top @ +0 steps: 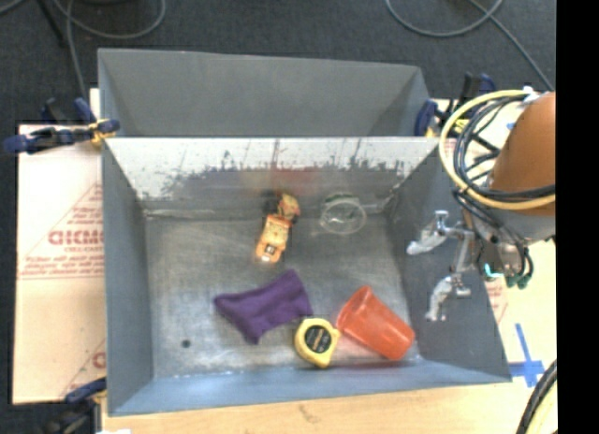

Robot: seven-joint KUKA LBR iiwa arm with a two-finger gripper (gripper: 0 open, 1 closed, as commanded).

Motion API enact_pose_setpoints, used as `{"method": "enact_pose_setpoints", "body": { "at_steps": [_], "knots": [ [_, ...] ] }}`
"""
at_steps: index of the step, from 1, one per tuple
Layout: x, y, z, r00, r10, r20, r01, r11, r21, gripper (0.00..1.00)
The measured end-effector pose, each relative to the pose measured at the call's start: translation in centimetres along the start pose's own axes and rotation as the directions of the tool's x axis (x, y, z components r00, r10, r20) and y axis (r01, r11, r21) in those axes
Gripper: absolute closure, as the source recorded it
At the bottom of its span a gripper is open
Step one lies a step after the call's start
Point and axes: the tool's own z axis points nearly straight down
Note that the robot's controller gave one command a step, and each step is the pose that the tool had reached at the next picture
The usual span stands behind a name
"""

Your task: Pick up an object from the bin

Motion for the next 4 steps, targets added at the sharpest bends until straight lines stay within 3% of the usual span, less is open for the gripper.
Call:
{"method": "enact_pose_setpoints", "body": {
  "at_steps": [1, 2, 3, 4],
  "knots": [
    [-0.2, 0.1, -0.4, 1.000, -0.004, 0.008, 0.004, 1.000, 0.002, 0.00],
    [-1.5, -0.6, 3.0, 0.997, -0.080, 0.014, 0.080, 0.997, 0.004, 0.00],
    [-1.4, 4.6, 7.2, 0.997, -0.076, 0.009, 0.076, 0.997, 0.001, 0.00],
    [-14.1, 2.7, 14.9, 1.000, 0.000, 0.021, 0.000, 1.000, 0.000, 1.00]
  ]
}}
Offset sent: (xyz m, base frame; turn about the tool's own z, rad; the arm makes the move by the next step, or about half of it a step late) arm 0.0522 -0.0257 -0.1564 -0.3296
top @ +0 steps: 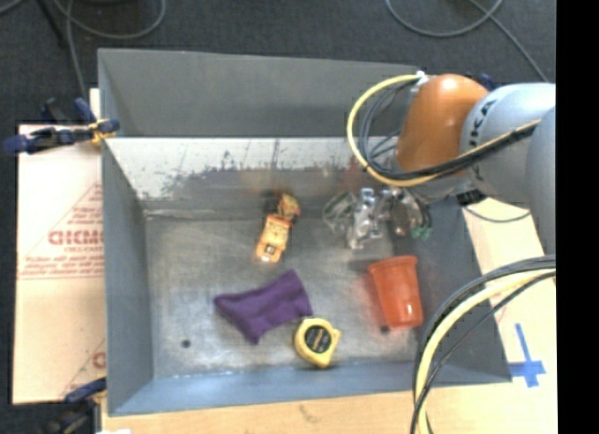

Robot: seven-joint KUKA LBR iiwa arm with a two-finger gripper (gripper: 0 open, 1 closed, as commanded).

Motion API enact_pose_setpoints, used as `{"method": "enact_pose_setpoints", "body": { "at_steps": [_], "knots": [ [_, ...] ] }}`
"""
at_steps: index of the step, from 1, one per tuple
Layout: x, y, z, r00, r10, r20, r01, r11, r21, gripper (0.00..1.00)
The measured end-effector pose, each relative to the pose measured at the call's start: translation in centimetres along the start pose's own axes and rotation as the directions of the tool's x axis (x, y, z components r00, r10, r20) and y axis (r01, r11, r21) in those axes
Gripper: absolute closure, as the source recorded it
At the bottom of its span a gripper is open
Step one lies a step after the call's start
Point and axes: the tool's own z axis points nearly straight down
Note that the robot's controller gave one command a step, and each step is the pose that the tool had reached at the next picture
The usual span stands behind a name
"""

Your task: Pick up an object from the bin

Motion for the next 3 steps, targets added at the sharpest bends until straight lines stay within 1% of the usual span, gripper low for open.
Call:
{"method": "enact_pose_setpoints", "body": {
  "at_steps": [1, 2, 3],
  "knots": [
    [0.0, 0.0, 0.0, 1.000, -0.001, 0.000, 0.001, 1.000, 0.000, 1.00],
    [2.7, 1.7, -9.7, 0.965, 0.263, -0.014, -0.263, 0.965, 0.003, 0.00],
    [2.9, 1.9, -11.1, 0.957, 0.290, -0.009, -0.290, 0.957, 0.003, 0.00]
  ]
}}
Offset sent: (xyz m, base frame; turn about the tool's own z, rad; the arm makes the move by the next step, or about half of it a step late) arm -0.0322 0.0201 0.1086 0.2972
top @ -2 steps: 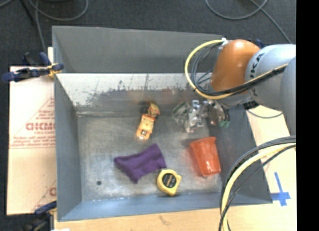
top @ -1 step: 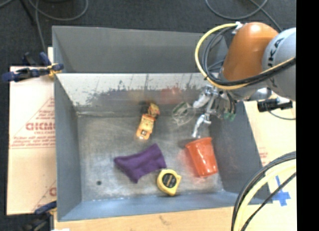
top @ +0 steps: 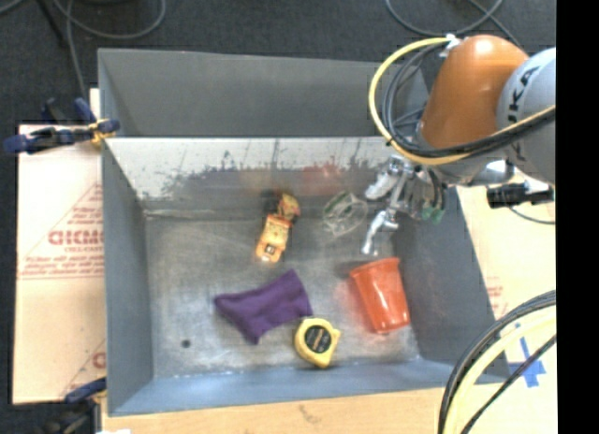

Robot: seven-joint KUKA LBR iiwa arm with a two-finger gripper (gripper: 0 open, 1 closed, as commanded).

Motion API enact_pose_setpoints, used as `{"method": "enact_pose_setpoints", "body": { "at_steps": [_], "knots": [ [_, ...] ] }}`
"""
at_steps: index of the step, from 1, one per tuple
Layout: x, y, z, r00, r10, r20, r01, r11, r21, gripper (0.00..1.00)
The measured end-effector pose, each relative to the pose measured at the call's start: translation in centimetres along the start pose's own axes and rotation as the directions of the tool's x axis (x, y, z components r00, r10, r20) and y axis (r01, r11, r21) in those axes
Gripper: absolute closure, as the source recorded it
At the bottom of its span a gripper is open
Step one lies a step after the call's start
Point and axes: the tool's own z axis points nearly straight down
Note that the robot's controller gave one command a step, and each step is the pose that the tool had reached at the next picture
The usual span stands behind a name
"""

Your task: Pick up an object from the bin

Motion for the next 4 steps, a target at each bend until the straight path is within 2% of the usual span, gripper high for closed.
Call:
{"method": "enact_pose_setpoints", "body": {
  "at_steps": [1, 2, 3, 4],
  "knots": [
    [-0.3, 2.2, -0.4, 0.996, -0.093, -0.004, 0.093, 0.996, 0.005, 0.00],
    [3.7, 4.4, 3.5, 0.971, -0.240, 0.006, 0.240, 0.971, -0.001, 0.00],
    [2.6, 7.6, 10.8, 0.976, -0.219, 0.025, 0.219, 0.976, -0.002, 1.00],
    [2.6, 7.6, 10.8, 0.975, -0.219, 0.025, 0.219, 0.976, -0.001, 1.00]
  ]
}}
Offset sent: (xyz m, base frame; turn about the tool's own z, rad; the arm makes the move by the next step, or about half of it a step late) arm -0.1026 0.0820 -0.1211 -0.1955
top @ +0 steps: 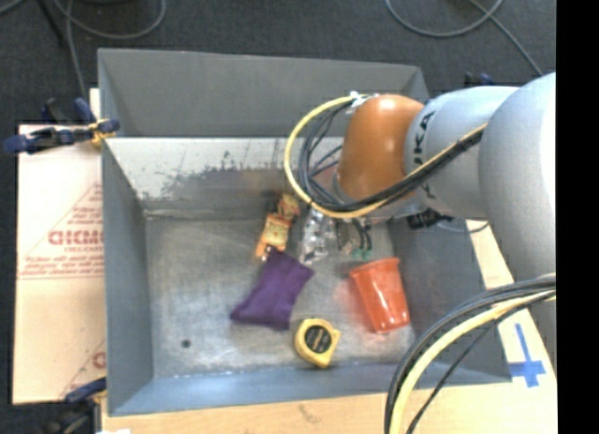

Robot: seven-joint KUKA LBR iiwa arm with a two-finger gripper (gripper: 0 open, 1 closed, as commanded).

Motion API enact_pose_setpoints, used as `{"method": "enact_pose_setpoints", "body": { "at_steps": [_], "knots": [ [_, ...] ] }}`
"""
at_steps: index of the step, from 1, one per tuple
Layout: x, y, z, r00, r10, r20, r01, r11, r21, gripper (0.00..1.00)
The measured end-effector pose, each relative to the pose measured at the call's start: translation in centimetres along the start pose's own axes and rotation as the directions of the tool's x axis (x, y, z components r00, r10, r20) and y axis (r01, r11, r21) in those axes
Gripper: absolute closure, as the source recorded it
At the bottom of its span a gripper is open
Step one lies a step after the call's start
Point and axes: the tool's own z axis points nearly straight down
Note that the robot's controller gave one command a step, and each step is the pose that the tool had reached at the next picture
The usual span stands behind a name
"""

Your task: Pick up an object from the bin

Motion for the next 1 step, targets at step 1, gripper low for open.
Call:
{"method": "enact_pose_setpoints", "body": {
  "at_steps": [1],
  "knots": [
    [-0.41, -0.85, -4.18, 0.999, 0.024, -0.026, -0.024, 1.000, 0.001, 0.00]
  ]
}}
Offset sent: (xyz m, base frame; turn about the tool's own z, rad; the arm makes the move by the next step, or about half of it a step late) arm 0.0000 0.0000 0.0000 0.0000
